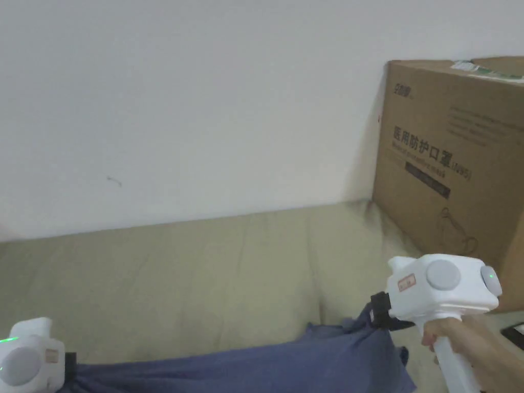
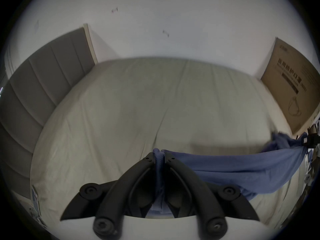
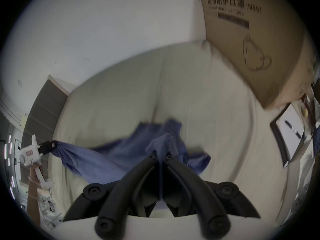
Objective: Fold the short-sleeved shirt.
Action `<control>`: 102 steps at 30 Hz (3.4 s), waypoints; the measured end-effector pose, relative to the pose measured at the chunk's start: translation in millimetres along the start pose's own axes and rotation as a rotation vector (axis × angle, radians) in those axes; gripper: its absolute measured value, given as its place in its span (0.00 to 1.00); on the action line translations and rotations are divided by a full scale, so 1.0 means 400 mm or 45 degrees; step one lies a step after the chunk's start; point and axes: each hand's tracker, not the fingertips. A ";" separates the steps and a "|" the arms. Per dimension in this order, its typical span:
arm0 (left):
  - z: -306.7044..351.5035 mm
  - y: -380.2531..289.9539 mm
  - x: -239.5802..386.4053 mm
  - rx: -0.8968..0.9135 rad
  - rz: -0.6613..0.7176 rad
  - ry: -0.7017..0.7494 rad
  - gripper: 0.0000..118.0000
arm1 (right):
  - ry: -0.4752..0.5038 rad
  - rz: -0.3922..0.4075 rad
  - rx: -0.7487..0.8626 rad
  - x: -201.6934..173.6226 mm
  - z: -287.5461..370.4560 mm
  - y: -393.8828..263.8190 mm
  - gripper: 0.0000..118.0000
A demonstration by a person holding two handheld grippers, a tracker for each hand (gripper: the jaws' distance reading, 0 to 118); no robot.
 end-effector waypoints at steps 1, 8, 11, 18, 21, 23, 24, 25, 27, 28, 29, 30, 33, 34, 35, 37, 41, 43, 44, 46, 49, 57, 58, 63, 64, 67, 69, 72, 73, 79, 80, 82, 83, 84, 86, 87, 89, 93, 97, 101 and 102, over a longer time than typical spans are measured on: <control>-0.020 -0.018 -0.023 -0.022 -0.015 0.026 0.05 | -0.010 0.015 -0.012 0.009 0.000 -0.033 0.00; 0.130 -0.206 -0.098 -0.001 0.076 -0.051 0.05 | 0.081 0.011 0.025 0.062 0.125 -0.223 0.00; 0.233 -0.323 -0.131 0.008 0.135 -0.085 0.05 | 0.110 0.007 0.050 0.053 0.213 -0.341 0.00; 0.443 -0.611 -0.183 -0.027 0.150 -0.080 0.05 | 0.098 0.045 0.012 0.065 0.354 -0.658 0.00; 0.512 -0.710 -0.187 -0.045 0.095 -0.060 0.05 | 0.097 0.019 -0.015 0.076 0.398 -0.800 0.00; 0.550 -0.759 -0.189 -0.051 0.023 -0.021 0.05 | 0.099 0.017 -0.036 0.098 0.415 -0.879 0.00; 0.572 -0.784 -0.193 -0.040 0.013 -0.028 0.05 | 0.107 0.019 -0.044 0.102 0.428 -0.919 0.00; 0.585 -0.805 -0.201 -0.030 0.005 -0.030 0.05 | 0.112 0.025 -0.058 0.106 0.441 -0.955 0.00; 0.619 -0.841 -0.212 -0.024 0.011 -0.032 0.05 | 0.101 0.013 -0.062 0.100 0.463 -1.016 0.00; 0.631 -0.858 -0.218 -0.018 0.015 -0.033 0.05 | 0.110 0.004 -0.064 0.105 0.469 -1.042 0.00; 0.642 -0.872 -0.220 -0.013 0.012 -0.033 0.05 | 0.118 -0.008 -0.071 0.109 0.471 -1.059 0.00; 0.648 -0.884 -0.221 -0.014 0.008 -0.028 0.05 | 0.120 -0.017 -0.076 0.107 0.473 -1.076 0.00; 0.640 -0.909 -0.222 -0.019 0.007 -0.035 0.05 | 0.111 -0.022 -0.079 0.100 0.471 -1.084 0.00; 0.635 -0.916 -0.221 -0.017 0.010 -0.032 0.05 | 0.114 -0.017 -0.065 0.099 0.475 -1.075 0.00; 0.632 -0.919 -0.220 -0.012 0.011 -0.028 0.08 | 0.117 -0.015 -0.059 0.095 0.478 -1.068 0.01; 0.628 -0.924 -0.224 -0.012 0.041 0.020 0.37 | 0.114 -0.010 -0.038 0.088 0.485 -1.056 0.14; 0.660 -0.937 -0.242 0.001 0.146 -0.095 0.95 | 0.006 0.067 0.004 0.073 0.509 -1.051 0.89; 0.693 -0.940 -0.252 0.040 0.194 -0.146 0.95 | 0.031 0.073 0.056 0.074 0.538 -1.052 0.86; 0.709 -0.940 -0.256 0.040 0.203 -0.144 0.95 | 0.014 0.064 0.069 0.064 0.551 -1.052 0.86; 0.764 -0.949 -0.244 0.082 0.220 -0.165 0.94 | 0.009 0.086 0.113 0.050 0.582 -1.054 0.78; 0.840 -0.970 -0.231 0.173 0.242 -0.241 0.58 | 0.087 0.114 0.228 0.012 0.634 -1.065 0.22; 0.812 -1.047 -0.208 0.024 0.167 -0.130 0.00 | 0.184 0.141 0.266 -0.057 0.638 -1.080 0.00; 0.800 -1.046 -0.212 0.014 0.168 -0.138 0.00 | 0.175 0.169 0.265 -0.055 0.625 -1.076 0.00; 0.764 -1.006 -0.241 0.053 0.276 -0.126 0.01 | 0.138 0.188 0.216 -0.054 0.580 -1.056 0.00; 0.748 -0.989 -0.254 0.039 0.303 -0.122 0.05 | 0.138 0.187 0.207 -0.053 0.573 -1.056 0.00; 0.689 -0.944 -0.281 0.025 0.362 -0.096 0.68 | 0.119 0.186 0.174 -0.048 0.554 -1.060 0.00; 0.650 -0.916 -0.285 -0.005 0.380 -0.090 0.88 | 0.112 0.180 0.147 -0.043 0.541 -1.064 0.00; 0.586 -0.890 -0.288 -0.055 0.395 -0.105 0.88 | 0.099 0.172 0.120 -0.038 0.531 -1.074 0.00; 0.568 -0.891 -0.286 -0.100 0.404 -0.108 0.85 | 0.093 0.169 0.113 -0.036 0.530 -1.078 0.00; 0.556 -0.931 -0.261 -0.169 0.411 -0.130 0.06 | 0.074 0.115 0.072 -0.012 0.525 -1.095 0.00; 0.570 -0.925 -0.264 -0.148 0.411 -0.135 0.06 | 0.065 0.107 0.069 -0.007 0.525 -1.096 0.00; 0.591 -0.922 -0.269 -0.071 0.437 -0.151 0.06 | 0.054 0.094 0.063 0.001 0.525 -1.096 0.00; 0.599 -0.922 -0.270 -0.064 0.446 -0.156 0.06 | 0.050 0.091 0.065 0.005 0.526 -1.097 0.00; 0.604 -0.922 -0.266 -0.054 0.456 -0.165 0.05 | 0.044 0.089 0.066 0.008 0.528 -1.096 0.00; 0.602 -0.926 -0.262 -0.065 0.439 -0.155 0.05 | 0.014 0.099 0.074 0.012 0.534 -1.095 0.00; 0.602 -0.930 -0.256 -0.069 0.414 -0.139 0.05 | -0.024 0.134 0.087 0.013 0.537 -1.094 0.00; 0.599 -0.940 -0.247 -0.081 0.383 -0.117 0.05 | -0.131 0.211 0.115 0.012 0.544 -1.092 0.07; 0.601 -0.946 -0.243 -0.080 0.355 -0.101 0.05 | -0.297 0.384 0.056 0.009 0.522 -1.096 0.91; 0.601 -0.944 -0.245 -0.077 0.359 -0.103 0.05 | -0.216 0.434 -0.019 0.001 0.479 -1.098 0.81; 0.600 -0.945 -0.241 -0.082 0.347 -0.092 0.05 | -0.232 0.512 -0.147 -0.009 0.419 -1.097 0.02; 0.599 -0.944 -0.241 -0.084 0.342 -0.088 0.05 | -0.266 0.495 -0.146 -0.010 0.406 -1.094 0.02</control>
